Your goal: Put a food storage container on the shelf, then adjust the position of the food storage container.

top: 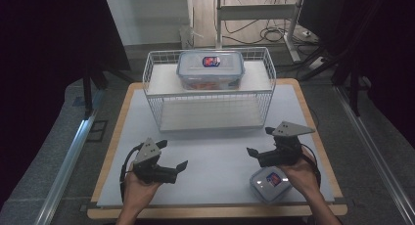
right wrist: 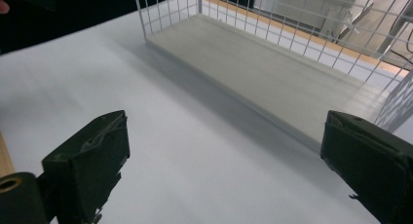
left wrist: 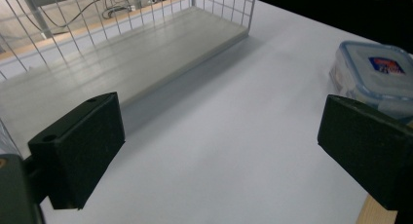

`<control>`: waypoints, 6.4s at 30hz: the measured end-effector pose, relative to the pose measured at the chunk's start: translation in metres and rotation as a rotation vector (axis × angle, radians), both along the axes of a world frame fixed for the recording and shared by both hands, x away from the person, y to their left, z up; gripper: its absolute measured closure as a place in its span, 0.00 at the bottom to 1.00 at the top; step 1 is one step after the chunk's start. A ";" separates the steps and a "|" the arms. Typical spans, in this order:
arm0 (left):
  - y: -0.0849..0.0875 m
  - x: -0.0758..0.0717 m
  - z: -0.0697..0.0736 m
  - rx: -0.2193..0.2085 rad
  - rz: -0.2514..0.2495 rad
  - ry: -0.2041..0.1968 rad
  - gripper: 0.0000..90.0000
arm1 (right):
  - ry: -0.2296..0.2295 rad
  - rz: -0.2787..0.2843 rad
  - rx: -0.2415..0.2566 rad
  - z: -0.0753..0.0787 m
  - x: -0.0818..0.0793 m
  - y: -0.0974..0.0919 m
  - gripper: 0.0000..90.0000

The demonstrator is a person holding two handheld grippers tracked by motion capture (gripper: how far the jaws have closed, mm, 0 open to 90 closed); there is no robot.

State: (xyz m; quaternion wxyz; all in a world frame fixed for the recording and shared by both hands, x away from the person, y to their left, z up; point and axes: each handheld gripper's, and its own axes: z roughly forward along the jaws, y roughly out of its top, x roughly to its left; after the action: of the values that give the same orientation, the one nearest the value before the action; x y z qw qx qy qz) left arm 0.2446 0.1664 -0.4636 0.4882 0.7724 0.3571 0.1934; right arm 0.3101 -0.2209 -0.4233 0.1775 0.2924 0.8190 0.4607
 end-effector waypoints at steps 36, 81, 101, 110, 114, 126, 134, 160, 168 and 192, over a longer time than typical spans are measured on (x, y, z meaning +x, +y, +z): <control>0.006 -0.012 -0.044 0.076 0.049 0.044 0.03 | 0.138 -0.089 -0.033 -0.053 -0.021 -0.026 0.01; 0.003 -0.012 -0.043 0.067 0.058 0.045 0.03 | 0.311 -0.070 -0.189 -0.059 -0.098 -0.093 0.99; 0.003 -0.011 -0.043 0.069 0.056 0.047 0.03 | 0.318 -0.011 -0.254 -0.072 -0.073 -0.050 0.99; 0.002 -0.011 -0.043 0.078 0.052 0.058 0.03 | 0.314 0.045 -0.257 -0.076 -0.058 -0.023 0.99; 0.004 -0.010 -0.044 0.072 0.062 0.066 0.04 | 0.314 0.006 -0.247 -0.072 -0.062 -0.041 0.99; 0.002 -0.009 -0.045 0.080 0.064 0.077 0.04 | 0.293 -0.184 -0.181 -0.068 -0.025 -0.083 0.99; 0.004 -0.009 -0.045 0.065 0.062 0.092 0.04 | 0.305 -0.134 -0.189 -0.068 -0.024 -0.060 0.99; 0.005 -0.004 -0.046 0.037 0.062 0.213 0.07 | 0.327 0.093 -0.191 -0.082 -0.025 0.043 0.99; 0.008 -0.003 -0.047 0.037 0.073 0.218 0.08 | 0.346 0.126 -0.170 -0.081 -0.025 0.046 0.99; 0.007 0.000 -0.056 0.116 0.052 0.250 0.06 | 0.243 0.055 -0.128 -0.077 -0.009 0.012 0.15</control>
State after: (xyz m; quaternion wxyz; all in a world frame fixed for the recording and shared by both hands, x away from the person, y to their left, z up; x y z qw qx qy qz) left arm 0.2441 0.1738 -0.5198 0.3894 0.8079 0.4233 0.1284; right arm 0.3013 -0.2088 -0.5006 0.0828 0.3115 0.8699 0.3733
